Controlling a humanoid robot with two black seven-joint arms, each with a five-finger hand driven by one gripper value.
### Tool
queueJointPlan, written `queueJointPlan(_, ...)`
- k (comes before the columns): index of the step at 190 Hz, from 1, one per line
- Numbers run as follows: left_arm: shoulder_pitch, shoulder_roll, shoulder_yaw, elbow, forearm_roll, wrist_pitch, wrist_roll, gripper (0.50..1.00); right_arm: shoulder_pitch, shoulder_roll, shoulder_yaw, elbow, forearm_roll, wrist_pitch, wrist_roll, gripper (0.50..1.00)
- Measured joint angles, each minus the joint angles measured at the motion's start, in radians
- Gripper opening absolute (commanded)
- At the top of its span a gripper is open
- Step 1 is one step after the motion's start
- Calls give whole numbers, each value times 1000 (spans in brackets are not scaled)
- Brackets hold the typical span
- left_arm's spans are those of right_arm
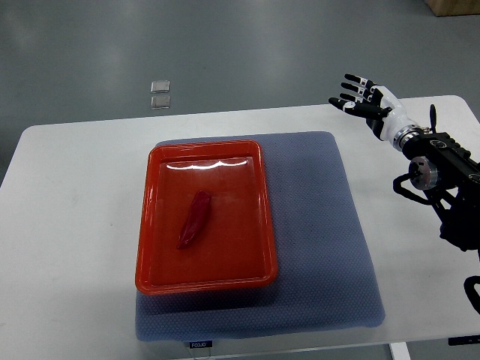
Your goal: Place red pepper on red tray
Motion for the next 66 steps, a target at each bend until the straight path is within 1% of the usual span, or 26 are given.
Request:
queueJointPlan(29,0,0,0,0,0,0,0,1000,-26,34,71,1,0,-12,5,917)
queueJointPlan(66,0,0,0,0,0,0,0,1000,-32,91,129,9,0,-98,16,917)
